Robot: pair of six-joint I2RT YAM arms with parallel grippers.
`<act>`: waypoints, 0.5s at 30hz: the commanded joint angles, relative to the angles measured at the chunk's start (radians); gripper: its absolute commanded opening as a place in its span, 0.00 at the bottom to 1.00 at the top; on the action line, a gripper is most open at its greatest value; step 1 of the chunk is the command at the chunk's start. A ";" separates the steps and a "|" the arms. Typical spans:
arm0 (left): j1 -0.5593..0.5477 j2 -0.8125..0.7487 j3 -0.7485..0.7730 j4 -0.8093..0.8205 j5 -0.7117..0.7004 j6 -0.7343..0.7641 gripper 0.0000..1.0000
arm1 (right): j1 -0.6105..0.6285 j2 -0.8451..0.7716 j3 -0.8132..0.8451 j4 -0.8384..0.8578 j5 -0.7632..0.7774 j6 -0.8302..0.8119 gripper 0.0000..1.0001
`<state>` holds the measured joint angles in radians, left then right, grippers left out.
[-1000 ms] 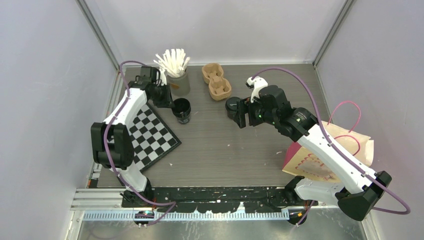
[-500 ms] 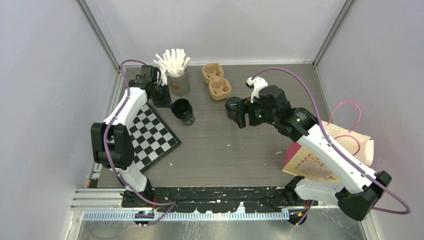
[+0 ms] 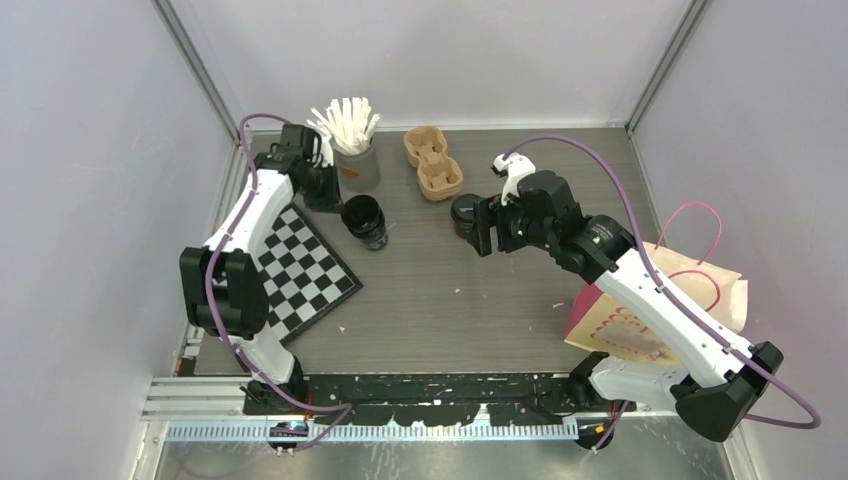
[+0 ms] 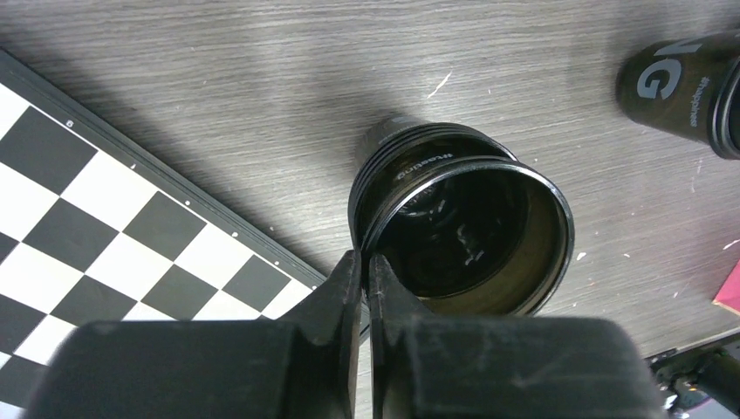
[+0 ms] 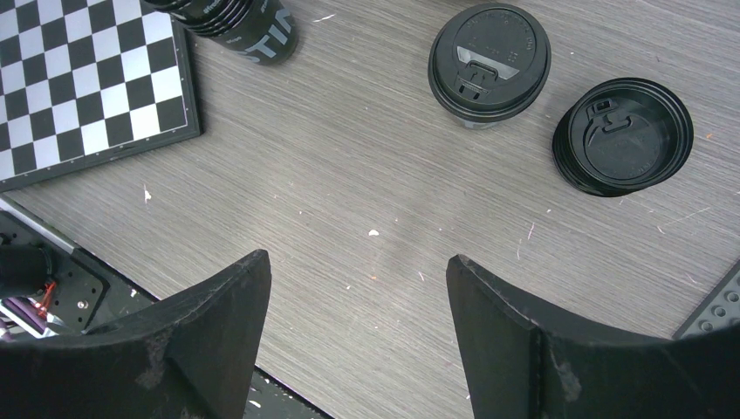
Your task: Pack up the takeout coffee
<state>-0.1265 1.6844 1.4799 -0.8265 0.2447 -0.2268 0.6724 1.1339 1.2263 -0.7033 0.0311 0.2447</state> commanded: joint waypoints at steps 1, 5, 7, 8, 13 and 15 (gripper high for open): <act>-0.011 0.011 0.049 -0.017 0.008 0.014 0.01 | 0.004 -0.013 0.008 0.047 -0.006 -0.010 0.78; -0.018 0.026 0.049 -0.006 0.011 0.017 0.00 | 0.004 -0.019 0.007 0.044 -0.008 -0.011 0.78; -0.025 0.029 0.053 -0.005 0.004 0.020 0.02 | 0.004 -0.020 0.006 0.047 -0.007 -0.010 0.78; -0.029 0.030 0.056 -0.007 -0.008 0.021 0.09 | 0.004 -0.019 0.006 0.047 -0.008 -0.010 0.78; -0.038 0.033 0.072 -0.020 -0.020 0.036 0.00 | 0.004 -0.019 0.007 0.046 -0.011 -0.010 0.78; -0.038 0.031 0.075 -0.022 -0.019 0.037 0.00 | 0.004 -0.021 0.006 0.047 -0.011 -0.011 0.78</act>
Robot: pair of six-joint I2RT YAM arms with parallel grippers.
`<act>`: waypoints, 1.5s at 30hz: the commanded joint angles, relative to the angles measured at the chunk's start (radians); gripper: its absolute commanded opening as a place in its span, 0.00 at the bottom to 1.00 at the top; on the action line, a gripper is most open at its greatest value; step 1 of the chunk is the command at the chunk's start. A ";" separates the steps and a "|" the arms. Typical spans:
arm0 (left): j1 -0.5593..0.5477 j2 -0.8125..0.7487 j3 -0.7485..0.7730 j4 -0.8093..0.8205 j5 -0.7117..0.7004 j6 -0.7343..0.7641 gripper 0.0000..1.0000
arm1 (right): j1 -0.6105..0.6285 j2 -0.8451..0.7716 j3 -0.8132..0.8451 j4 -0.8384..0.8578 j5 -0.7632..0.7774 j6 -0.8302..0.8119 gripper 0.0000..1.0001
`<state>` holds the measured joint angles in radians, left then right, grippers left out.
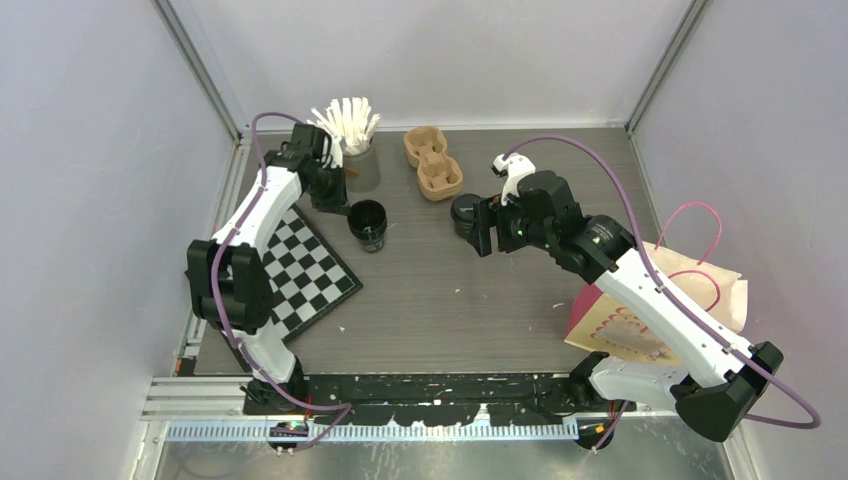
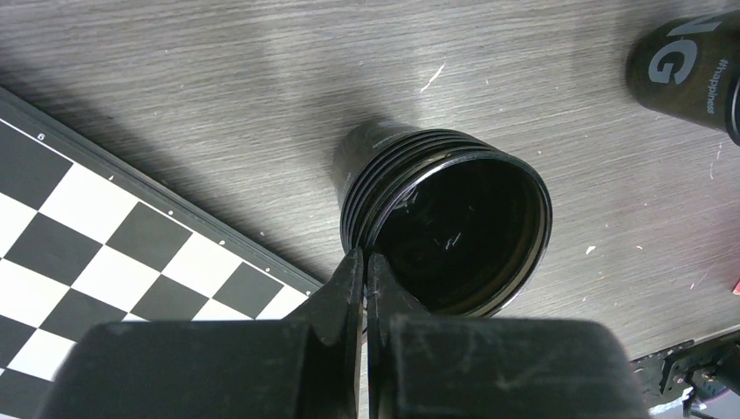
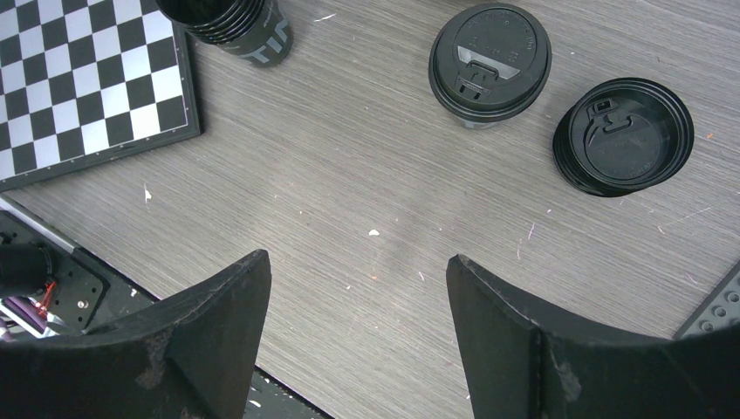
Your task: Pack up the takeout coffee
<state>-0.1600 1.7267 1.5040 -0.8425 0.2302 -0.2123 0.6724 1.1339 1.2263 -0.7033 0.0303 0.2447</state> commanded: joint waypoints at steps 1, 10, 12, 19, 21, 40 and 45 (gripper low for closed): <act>-0.005 -0.012 0.052 -0.006 -0.005 0.024 0.00 | 0.004 -0.022 0.004 0.047 -0.010 -0.010 0.78; -0.018 -0.010 0.077 -0.033 -0.020 0.035 0.00 | 0.004 -0.024 0.001 0.049 -0.015 -0.010 0.78; -0.018 -0.002 0.089 -0.049 -0.011 0.021 0.00 | 0.003 -0.025 0.001 0.051 -0.014 -0.010 0.78; -0.018 0.004 0.129 -0.078 -0.010 -0.020 0.00 | 0.005 -0.024 -0.003 0.050 -0.012 -0.010 0.78; -0.018 0.002 0.144 -0.099 -0.008 -0.021 0.00 | 0.003 -0.025 -0.004 0.051 -0.012 -0.010 0.78; -0.018 -0.182 0.163 -0.168 0.003 -0.016 0.00 | 0.004 -0.052 0.033 0.018 0.019 -0.027 0.78; -0.018 -0.268 0.138 -0.147 0.042 -0.023 0.00 | 0.004 -0.077 0.035 0.020 0.048 -0.029 0.78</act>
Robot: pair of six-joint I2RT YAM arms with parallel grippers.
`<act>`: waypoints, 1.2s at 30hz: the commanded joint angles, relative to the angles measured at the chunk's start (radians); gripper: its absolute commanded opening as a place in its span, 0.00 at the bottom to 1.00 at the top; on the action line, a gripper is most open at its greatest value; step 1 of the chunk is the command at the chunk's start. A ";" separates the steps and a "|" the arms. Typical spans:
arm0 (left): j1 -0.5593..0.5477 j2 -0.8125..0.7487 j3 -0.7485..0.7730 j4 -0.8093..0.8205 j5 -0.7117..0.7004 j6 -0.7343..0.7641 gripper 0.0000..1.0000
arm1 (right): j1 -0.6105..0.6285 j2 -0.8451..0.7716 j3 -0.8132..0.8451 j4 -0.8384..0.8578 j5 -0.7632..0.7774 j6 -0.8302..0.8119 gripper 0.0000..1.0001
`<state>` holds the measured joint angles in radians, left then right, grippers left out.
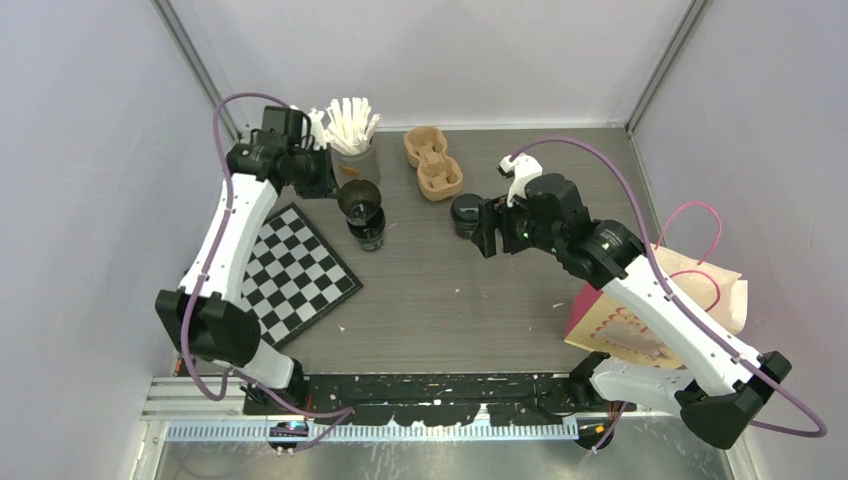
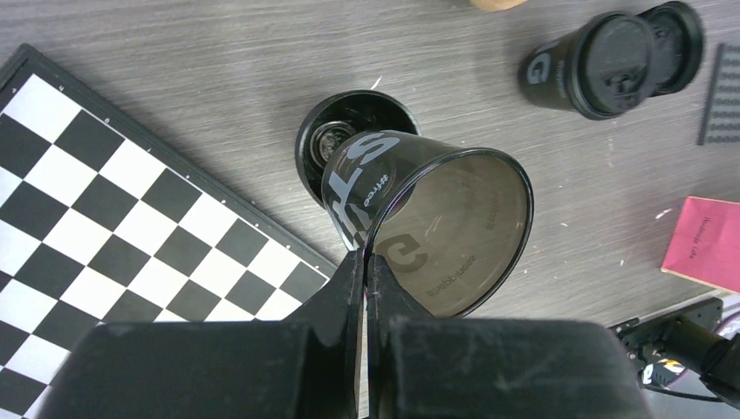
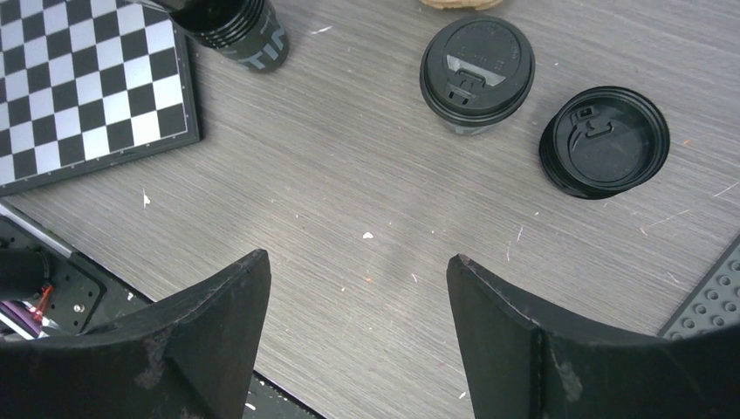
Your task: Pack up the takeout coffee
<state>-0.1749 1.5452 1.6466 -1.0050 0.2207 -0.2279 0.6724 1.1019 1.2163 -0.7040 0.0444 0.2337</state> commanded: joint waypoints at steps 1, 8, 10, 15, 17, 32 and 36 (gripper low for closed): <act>-0.003 -0.102 -0.010 0.021 0.066 -0.013 0.00 | 0.004 -0.044 0.049 0.021 0.037 -0.017 0.78; -0.006 -0.211 -0.084 0.015 0.188 -0.058 0.00 | 0.004 -0.050 0.068 -0.019 0.045 0.013 0.79; -0.015 -0.260 -0.150 0.030 0.220 -0.077 0.00 | 0.003 -0.057 0.067 -0.029 0.053 0.021 0.78; -0.121 -0.376 -0.331 0.084 0.211 -0.134 0.00 | 0.004 -0.061 0.078 -0.052 0.074 0.035 0.78; -0.193 -0.424 -0.405 0.117 0.171 -0.169 0.00 | 0.003 -0.055 0.082 -0.055 0.097 0.036 0.78; -0.500 -0.380 -0.760 0.471 -0.007 -0.325 0.00 | 0.004 0.072 0.118 -0.089 0.212 0.035 0.79; -0.526 -0.334 -0.754 0.498 -0.015 -0.321 0.01 | 0.003 0.094 0.109 -0.087 0.269 0.028 0.79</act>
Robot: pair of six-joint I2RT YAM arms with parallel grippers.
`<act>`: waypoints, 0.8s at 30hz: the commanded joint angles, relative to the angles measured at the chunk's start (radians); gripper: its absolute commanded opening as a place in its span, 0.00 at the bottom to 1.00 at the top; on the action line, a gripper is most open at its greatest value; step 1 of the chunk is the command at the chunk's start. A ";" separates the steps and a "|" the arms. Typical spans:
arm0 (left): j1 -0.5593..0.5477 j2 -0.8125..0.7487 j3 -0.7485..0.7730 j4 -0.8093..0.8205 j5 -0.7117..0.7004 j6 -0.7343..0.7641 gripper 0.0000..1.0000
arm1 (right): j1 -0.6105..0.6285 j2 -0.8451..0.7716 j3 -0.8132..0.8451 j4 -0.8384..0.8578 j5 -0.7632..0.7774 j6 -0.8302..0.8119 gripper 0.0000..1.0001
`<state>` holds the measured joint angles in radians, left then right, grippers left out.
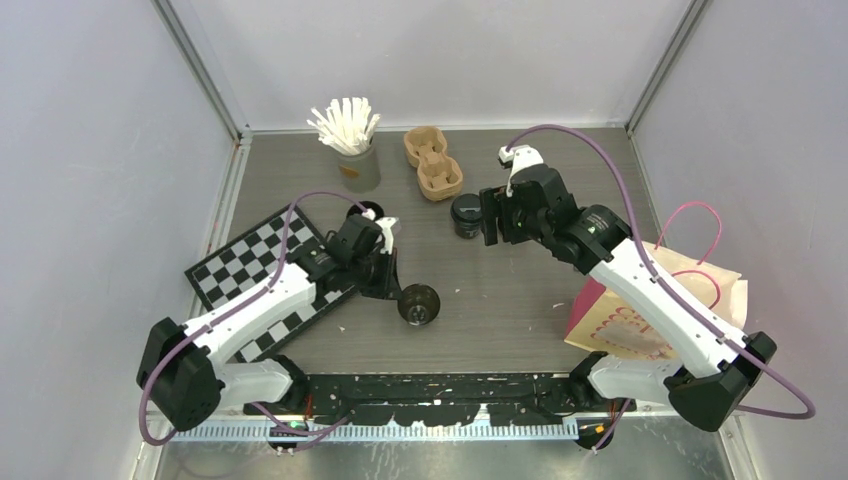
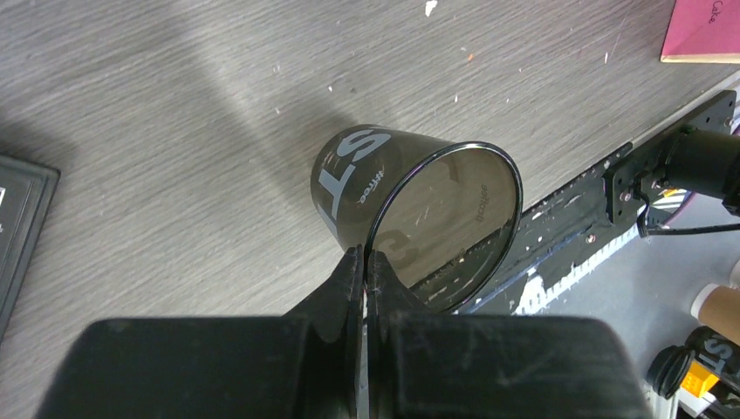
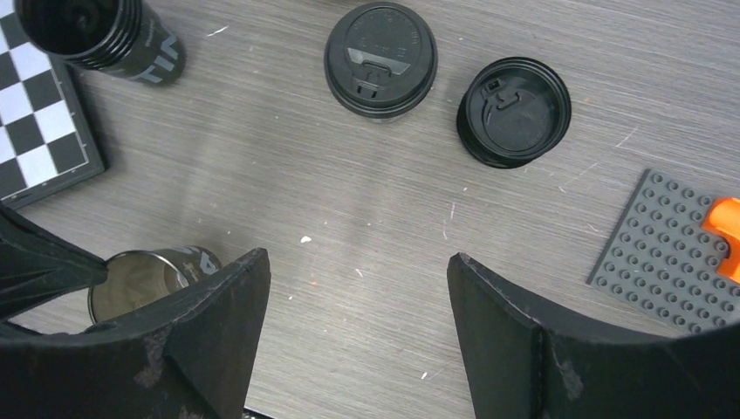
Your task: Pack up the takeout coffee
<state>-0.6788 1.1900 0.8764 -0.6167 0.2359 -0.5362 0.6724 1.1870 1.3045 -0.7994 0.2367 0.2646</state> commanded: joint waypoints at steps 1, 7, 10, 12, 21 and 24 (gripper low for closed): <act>-0.025 0.026 0.016 0.111 -0.030 -0.016 0.02 | 0.003 0.017 0.020 0.011 0.089 -0.004 0.79; -0.030 0.022 -0.009 0.131 -0.035 -0.015 0.07 | 0.003 0.083 0.035 0.010 0.119 -0.009 0.79; -0.030 0.020 -0.029 0.146 -0.028 -0.018 0.08 | 0.003 0.105 0.039 0.012 0.125 -0.005 0.79; -0.030 0.021 -0.041 0.154 -0.027 -0.021 0.09 | 0.002 0.114 0.036 0.012 0.124 0.000 0.79; -0.030 0.018 0.048 0.051 -0.026 0.032 0.38 | -0.002 0.169 0.058 0.024 0.167 -0.002 0.79; -0.030 -0.026 0.143 -0.060 -0.066 0.081 0.51 | -0.010 0.214 0.084 0.033 0.183 0.007 0.79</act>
<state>-0.7059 1.2217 0.8780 -0.5735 0.2134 -0.5220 0.6720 1.3544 1.3247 -0.8005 0.3702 0.2642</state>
